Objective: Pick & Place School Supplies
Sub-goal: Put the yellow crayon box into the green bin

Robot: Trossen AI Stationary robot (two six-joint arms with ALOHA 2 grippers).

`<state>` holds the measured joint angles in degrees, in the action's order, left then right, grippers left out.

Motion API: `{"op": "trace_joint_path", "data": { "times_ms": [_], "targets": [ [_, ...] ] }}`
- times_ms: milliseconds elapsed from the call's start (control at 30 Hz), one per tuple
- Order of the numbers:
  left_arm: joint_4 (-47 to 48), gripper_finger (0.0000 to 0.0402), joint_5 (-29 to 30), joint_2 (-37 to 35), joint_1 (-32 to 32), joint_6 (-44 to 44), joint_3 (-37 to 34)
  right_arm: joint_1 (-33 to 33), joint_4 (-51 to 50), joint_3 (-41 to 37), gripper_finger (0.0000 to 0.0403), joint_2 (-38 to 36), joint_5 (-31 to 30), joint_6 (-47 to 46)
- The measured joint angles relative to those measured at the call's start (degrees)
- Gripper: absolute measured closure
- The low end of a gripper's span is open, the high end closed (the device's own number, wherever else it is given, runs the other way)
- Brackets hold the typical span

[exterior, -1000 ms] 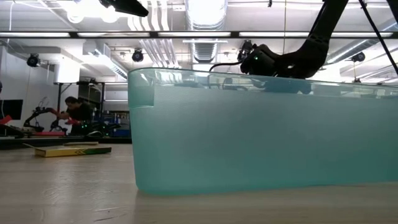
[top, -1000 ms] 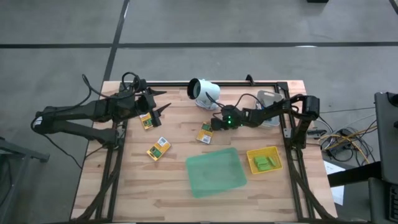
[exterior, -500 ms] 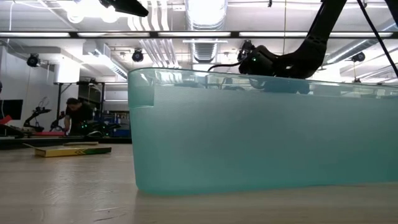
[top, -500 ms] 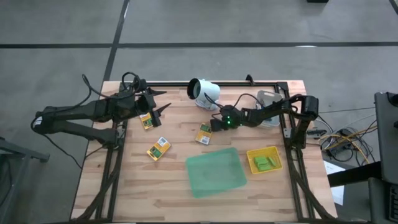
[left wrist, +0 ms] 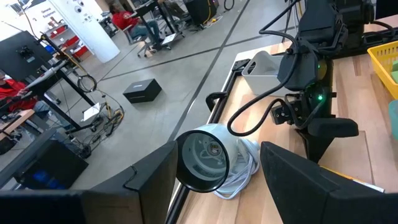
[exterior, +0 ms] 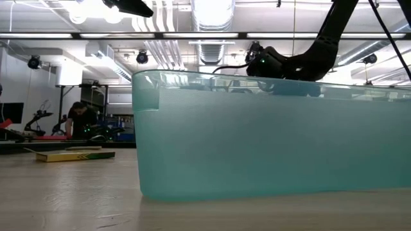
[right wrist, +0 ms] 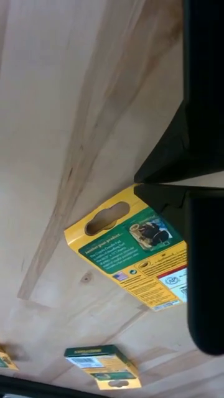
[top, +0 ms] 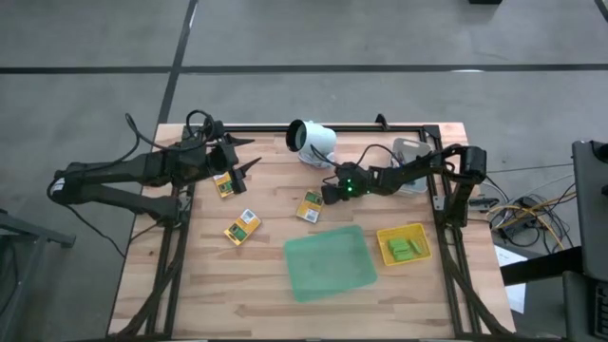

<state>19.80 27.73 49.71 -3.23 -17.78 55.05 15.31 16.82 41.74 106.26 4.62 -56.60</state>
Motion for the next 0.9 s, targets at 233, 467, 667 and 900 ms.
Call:
{"op": "trace_joint_path", "data": {
  "times_ms": [233, 467, 667, 900],
  "targets": [
    [0.0, 0.0165, 0.0, 0.0, 0.0, 0.0, 0.0, 0.0, 0.1, 0.0, 0.0395, 0.0, 0.0, 0.1],
    [0.0, 0.0165, 0.0, 0.0, 0.0, 0.0, 0.0, 0.0, -0.2, -0.2, 0.0395, -1.8, 0.2, 3.0],
    [0.0, 0.0165, 0.0, 0.0, 0.0, 0.0, 0.0, 0.2, -0.1, -0.3, 0.0395, -4.3, -0.2, 7.3],
    [0.0, 0.0165, 0.0, 0.0, 0.0, 0.0, 0.0, 0.1, 0.0, -0.3, 0.0395, -5.3, 1.9, 8.7]
  ]
}}
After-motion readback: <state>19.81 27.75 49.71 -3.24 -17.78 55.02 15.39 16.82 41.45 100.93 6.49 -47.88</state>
